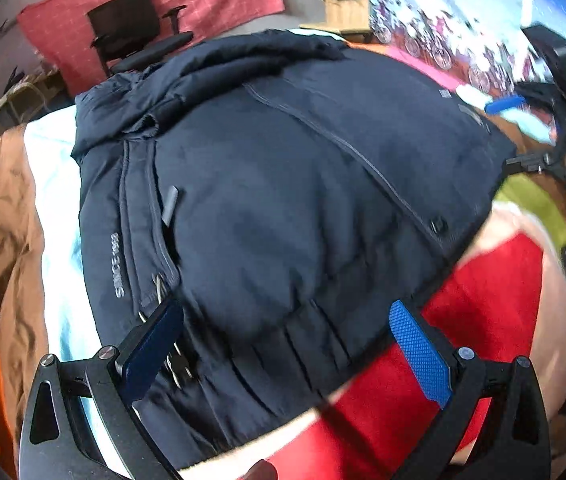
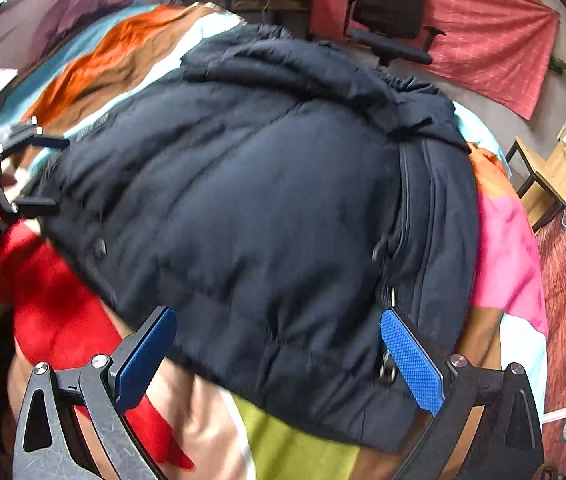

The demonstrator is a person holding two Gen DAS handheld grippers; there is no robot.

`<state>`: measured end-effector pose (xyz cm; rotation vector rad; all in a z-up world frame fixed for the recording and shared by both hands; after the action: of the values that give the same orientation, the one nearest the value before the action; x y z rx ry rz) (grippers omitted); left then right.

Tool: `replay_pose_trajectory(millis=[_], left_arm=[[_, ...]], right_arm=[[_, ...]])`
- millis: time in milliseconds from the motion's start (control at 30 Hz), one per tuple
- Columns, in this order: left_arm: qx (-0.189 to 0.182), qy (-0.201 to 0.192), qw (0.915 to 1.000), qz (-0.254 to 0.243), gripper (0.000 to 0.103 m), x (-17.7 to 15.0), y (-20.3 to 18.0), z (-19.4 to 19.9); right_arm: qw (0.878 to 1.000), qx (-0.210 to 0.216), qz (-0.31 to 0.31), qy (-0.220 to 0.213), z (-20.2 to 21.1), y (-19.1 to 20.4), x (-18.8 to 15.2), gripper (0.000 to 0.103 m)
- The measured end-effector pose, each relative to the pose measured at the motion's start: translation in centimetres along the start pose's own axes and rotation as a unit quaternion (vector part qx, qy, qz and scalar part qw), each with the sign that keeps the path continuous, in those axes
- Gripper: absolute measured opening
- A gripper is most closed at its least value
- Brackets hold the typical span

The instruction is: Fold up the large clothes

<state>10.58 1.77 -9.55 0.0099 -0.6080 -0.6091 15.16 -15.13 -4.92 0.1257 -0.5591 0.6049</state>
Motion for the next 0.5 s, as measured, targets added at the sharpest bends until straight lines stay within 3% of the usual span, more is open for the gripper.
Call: replay_pose_trajectory(millis=[200, 500], left_arm=[[0.035, 0.017, 0.9985, -0.038, 0.101, -1.7, -2.3, -0.4], [0.097, 0.039, 0.9944, -0.018, 0.101, -2.9, -1.8, -1.6]], right_arm=[[0.998, -0.008, 0.056, 0.013, -0.9, 0.3, -2.9, 0.103], [0.996, -0.034, 0.085, 0.013, -2.1, -0.7, -5.8, 0.103]])
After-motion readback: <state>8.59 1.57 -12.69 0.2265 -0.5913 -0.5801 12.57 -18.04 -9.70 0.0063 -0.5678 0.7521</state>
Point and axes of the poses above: each gripper's, at about its wrist camera, not at the fingertips, and z roughly against the way its jaws point, y to its left, x to its top, the point moved 5 cm from there along -z, roughly the way its jaws point, and after that the axes turned 6 degrees about -z, right-handed, at the moved point
